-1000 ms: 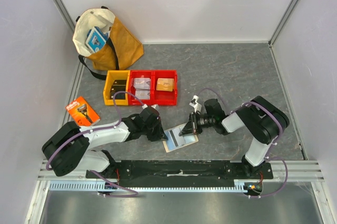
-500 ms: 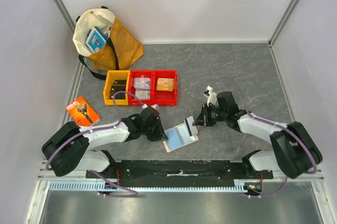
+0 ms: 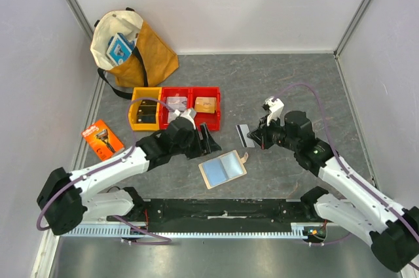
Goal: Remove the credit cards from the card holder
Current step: Remove the credit card from the card holder, then place the credit card in the storage box.
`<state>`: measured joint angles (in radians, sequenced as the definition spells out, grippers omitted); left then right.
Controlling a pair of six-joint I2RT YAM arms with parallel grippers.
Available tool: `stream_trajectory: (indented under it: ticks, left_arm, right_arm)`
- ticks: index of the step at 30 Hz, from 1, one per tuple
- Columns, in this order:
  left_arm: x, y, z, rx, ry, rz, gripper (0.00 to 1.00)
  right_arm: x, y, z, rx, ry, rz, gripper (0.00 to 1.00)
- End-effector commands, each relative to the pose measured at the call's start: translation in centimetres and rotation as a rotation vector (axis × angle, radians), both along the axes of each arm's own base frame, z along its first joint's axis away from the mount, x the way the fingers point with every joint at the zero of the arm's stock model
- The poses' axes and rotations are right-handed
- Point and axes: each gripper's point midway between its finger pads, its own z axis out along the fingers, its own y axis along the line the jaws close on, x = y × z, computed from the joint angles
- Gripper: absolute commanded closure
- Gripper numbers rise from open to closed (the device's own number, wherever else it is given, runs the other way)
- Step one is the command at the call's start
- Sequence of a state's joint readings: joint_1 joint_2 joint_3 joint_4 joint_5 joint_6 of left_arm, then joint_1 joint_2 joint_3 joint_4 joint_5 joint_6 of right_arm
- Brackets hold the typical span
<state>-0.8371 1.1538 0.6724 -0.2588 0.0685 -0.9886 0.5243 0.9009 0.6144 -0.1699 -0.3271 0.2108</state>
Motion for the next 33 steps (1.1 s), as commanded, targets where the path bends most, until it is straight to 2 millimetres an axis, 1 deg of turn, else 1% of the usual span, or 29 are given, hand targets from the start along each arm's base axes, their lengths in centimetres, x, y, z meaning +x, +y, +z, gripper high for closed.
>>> stream_trajectory:
  ticks: [1, 4, 8, 12, 14, 16, 20, 25, 28, 29, 33]
  left_arm:
    - [2.1, -0.7, 6.4, -0.114, -0.111, 0.069, 0.23]
    - [2.4, -1.3, 9.3, -0.192, -0.144, 0.081, 0.23]
    - [2.6, -1.8, 12.2, -0.284, -0.171, 0.096, 0.23]
    - [3.1, -2.3, 13.8, -0.35, -0.182, 0.124, 0.23]
    - [3.4, -2.8, 14.2, -0.367, -0.178, 0.128, 0.23]
    - [3.7, -3.1, 14.1, -0.376, -0.159, 0.142, 0.24]
    - [4.1, -3.6, 14.2, -0.407, -0.156, 0.155, 0.27]
    - [4.2, -4.0, 12.8, -0.401, -0.109, 0.169, 0.31]
    - [4.0, -4.5, 12.1, -0.405, -0.081, 0.151, 0.35]
    - [3.8, -4.8, 12.0, -0.41, -0.069, 0.141, 0.37]
    - [3.5, -5.5, 11.7, -0.429, -0.04, 0.111, 0.5]
  right_arm:
    - [1.0, -0.4, 4.4, -0.09, -0.249, -0.033, 1.0]
    - [0.7, 0.3, 5.7, -0.162, -0.373, -0.021, 1.0]
    - [0.0, 1.3, 6.4, -0.247, -0.489, -0.006, 1.0]
    - [-0.8, 2.3, 6.5, -0.332, -0.574, -0.008, 1.0]
    - [-1.2, 2.9, 6.5, -0.373, -0.61, -0.01, 1.0]
    - [-1.7, 3.3, 6.4, -0.416, -0.646, -0.01, 1.0]
    - [-2.9, 4.7, 6.1, -0.451, -0.687, 0.022, 1.0]
    - [-3.6, 5.4, 5.7, -0.475, -0.711, 0.037, 1.0]
    - [-3.9, 5.7, 5.3, -0.507, -0.724, 0.051, 1.0]
    - [-4.0, 6.1, 5.5, -0.491, -0.733, 0.049, 1.0]
    - [-4.2, 6.4, 5.1, -0.536, -0.753, 0.05, 1.0]
